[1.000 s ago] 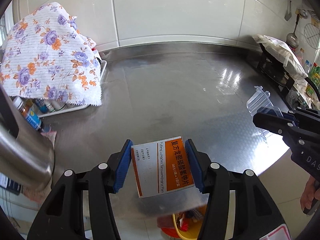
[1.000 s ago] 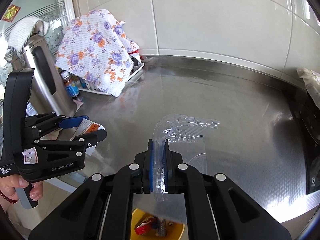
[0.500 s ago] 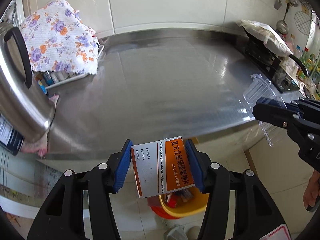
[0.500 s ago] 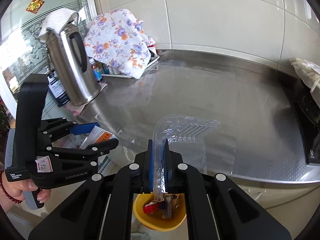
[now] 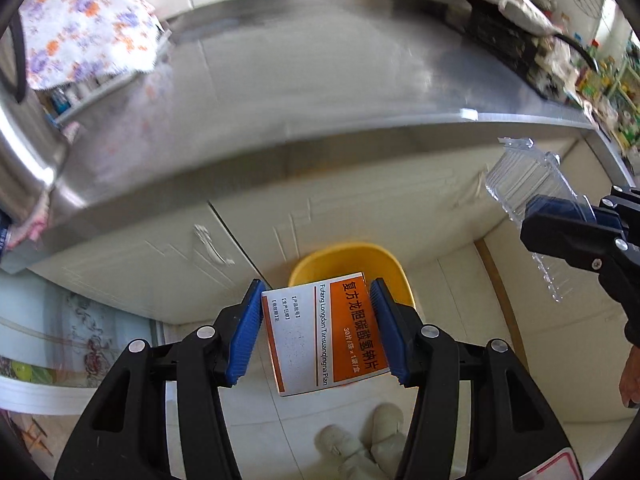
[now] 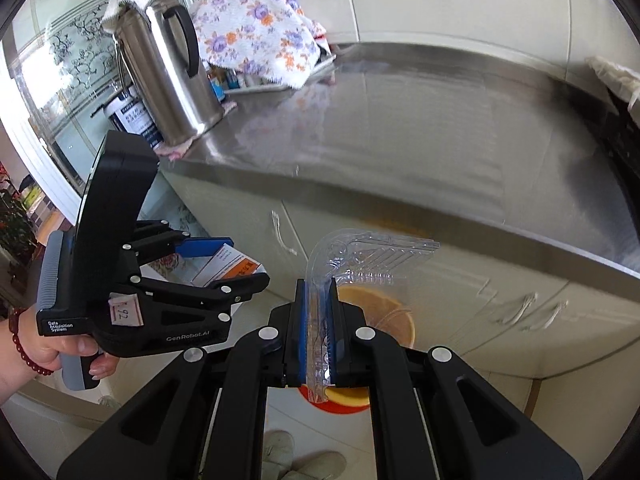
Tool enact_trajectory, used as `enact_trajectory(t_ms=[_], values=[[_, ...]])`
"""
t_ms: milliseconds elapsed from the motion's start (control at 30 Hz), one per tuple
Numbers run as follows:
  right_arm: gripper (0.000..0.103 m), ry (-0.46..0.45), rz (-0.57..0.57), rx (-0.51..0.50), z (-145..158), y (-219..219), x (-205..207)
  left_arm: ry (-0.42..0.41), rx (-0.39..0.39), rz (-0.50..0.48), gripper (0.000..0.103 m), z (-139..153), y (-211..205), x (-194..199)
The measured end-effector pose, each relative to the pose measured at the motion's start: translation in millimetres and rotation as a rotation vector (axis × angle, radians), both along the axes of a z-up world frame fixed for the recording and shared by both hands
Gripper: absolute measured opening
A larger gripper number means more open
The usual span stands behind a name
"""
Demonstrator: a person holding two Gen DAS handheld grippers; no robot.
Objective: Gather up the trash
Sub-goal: 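Carry the medicine box and clear tray down over the yellow bin, then open the left tool to drop the medicine box while the right tool drops the tray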
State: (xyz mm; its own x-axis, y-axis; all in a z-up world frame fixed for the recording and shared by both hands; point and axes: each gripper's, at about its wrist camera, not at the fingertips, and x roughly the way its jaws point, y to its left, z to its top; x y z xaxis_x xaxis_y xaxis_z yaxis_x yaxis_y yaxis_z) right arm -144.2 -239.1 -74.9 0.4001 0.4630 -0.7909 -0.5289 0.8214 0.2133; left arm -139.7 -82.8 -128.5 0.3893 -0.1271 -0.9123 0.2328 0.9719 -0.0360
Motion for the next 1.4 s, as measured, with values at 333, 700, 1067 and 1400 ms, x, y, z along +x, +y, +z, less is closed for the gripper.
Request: enact_trajectory(t_ms=[333, 700, 1067, 1400], values=[[0.009, 0.221, 0.018, -0.020, -104, -6, 2, 0.153, -0.020, -0.105, 0.054, -96, -4, 0], [0.009, 0.465, -0.068, 0.011, -241, -10, 45, 0.330, 0.005, -0.133, 0.054, -223, -10, 13], [0.012, 0.550, -0.121, 0.044, -304, -8, 63, 0.353, 0.004, -0.120, 0.056, -271, -20, 24], [0.036, 0.544, -0.180, 0.103, -305, -18, 78, 0.342, 0.008, -0.117, 0.070, -273, -28, 26]])
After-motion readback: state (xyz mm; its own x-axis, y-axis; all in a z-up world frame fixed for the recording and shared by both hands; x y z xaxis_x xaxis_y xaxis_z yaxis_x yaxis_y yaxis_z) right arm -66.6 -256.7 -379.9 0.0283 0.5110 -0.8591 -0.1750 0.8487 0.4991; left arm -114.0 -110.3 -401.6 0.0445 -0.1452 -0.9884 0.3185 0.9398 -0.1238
